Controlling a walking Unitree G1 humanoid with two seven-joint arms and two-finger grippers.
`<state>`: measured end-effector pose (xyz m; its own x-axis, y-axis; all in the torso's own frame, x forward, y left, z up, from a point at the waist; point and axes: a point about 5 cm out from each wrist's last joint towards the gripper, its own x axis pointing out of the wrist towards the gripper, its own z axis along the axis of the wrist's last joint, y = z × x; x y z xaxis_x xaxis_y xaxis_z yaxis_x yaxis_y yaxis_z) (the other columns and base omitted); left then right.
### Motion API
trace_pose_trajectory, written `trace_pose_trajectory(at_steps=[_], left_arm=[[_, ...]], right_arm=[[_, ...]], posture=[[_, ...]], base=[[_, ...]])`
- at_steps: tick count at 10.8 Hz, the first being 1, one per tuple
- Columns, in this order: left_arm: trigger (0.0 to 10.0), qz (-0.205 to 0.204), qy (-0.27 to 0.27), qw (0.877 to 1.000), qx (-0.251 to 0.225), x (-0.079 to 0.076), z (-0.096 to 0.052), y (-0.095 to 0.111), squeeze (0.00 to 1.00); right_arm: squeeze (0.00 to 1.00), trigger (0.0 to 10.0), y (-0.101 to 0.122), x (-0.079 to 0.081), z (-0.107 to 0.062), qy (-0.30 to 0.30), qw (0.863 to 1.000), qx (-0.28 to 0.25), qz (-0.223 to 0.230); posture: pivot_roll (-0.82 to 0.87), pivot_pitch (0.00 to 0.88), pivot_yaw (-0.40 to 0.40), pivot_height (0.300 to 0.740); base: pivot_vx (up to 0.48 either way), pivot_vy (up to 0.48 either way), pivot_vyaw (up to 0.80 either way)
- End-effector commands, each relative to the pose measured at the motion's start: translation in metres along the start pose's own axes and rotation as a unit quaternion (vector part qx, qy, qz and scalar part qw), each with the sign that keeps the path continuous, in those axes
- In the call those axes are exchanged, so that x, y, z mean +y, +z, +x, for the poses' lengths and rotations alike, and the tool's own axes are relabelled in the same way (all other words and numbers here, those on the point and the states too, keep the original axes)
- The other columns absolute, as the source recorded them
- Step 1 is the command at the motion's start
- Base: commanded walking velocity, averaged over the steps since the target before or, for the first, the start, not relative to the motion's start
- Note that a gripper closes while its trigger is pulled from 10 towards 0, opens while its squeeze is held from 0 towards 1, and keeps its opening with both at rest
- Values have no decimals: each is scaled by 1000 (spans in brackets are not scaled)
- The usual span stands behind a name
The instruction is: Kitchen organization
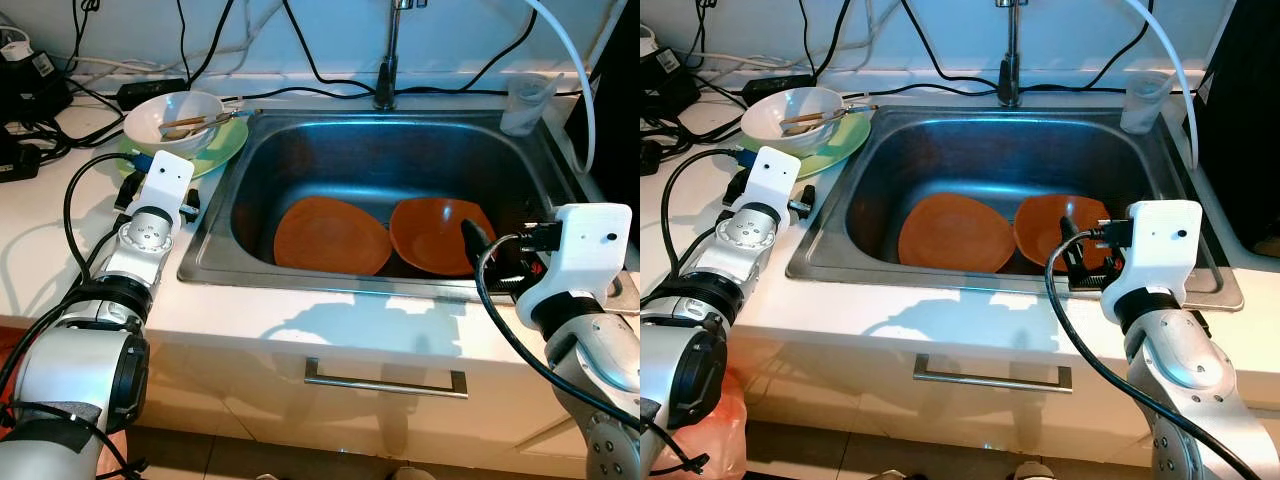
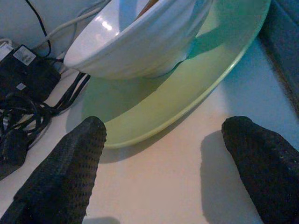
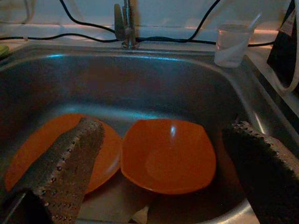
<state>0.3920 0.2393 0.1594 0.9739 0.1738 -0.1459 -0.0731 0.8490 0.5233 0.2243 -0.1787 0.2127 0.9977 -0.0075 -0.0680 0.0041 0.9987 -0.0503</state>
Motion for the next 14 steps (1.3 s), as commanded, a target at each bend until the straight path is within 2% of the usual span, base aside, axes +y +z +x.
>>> trace_pose_trajectory(at_steps=[1, 2, 3, 4, 5, 6, 7, 9, 11, 12, 13, 14], left_arm=[[10000, 9, -22, 1000, 19, -7, -1, -7, 0], [10000, 72, -38, 996, 25, -11, -2, -9, 0], [10000, 117, -42, 992, 32, -12, -2, -12, 0], [10000, 75, -39, 996, 32, -13, -2, -12, 0], [10000, -55, -40, 997, 38, -18, -2, -12, 0], [10000, -98, -30, 994, 45, -18, -3, -14, 0], [10000, -169, -23, 984, 50, -22, -3, -16, 0], [10000, -185, -22, 981, 48, -24, -4, -16, 0], [10000, -285, 7, 957, 46, -19, -3, -14, 0], [10000, -353, 19, 934, 51, -19, -3, -15, 0], [10000, -388, 27, 920, 53, -19, -3, -14, 0], [10000, -394, 27, 918, 49, -19, -2, -11, 0]], right_arm=[[0, 10000, 2, 0, -3, -4, 1000, -2, 2], [0, 10000, 1, 1, -1, -3, 1000, -2, 3], [0, 10000, 1, 1, 0, -2, 1000, -3, 3], [0, 10000, 2, 1, 0, -2, 1000, -3, 3], [0, 10000, 2, 0, 0, -2, 1000, -3, 2], [0, 10000, 2, 0, 0, -1, 1000, -3, 0], [0, 10000, 3, -1, 1, 1, 1000, -3, -2], [0, 10000, 4, 0, 3, 4, 1000, -4, -4], [0, 10000, 4, -1, 3, 6, 1000, -5, -5], [0, 10000, 5, -1, 4, 7, 1000, -6, -6], [0, 10000, 5, -1, 4, 6, 1000, -6, -7], [0, 10000, 6, -1, 4, 6, 1000, -6, -8]], posture=[[-348, 79, 93, 740], [-340, 74, 94, 740], [-340, 72, 94, 740], [-347, 70, 90, 740], [-349, 69, 86, 740], [-351, 69, 85, 740], [-350, 64, 76, 740], [-347, 60, 71, 740], [-346, 55, 67, 740], [-349, 53, 65, 740], [-352, 53, 63, 740], [-353, 53, 63, 740]], base=[[0, 0, 0], [0, 0, 0], [0, 0, 0], [0, 0, 0], [0, 0, 0], [0, 0, 0], [0, 0, 0], [0, 0, 0], [0, 0, 0], [0, 0, 0], [0, 0, 0], [0, 0, 0]])
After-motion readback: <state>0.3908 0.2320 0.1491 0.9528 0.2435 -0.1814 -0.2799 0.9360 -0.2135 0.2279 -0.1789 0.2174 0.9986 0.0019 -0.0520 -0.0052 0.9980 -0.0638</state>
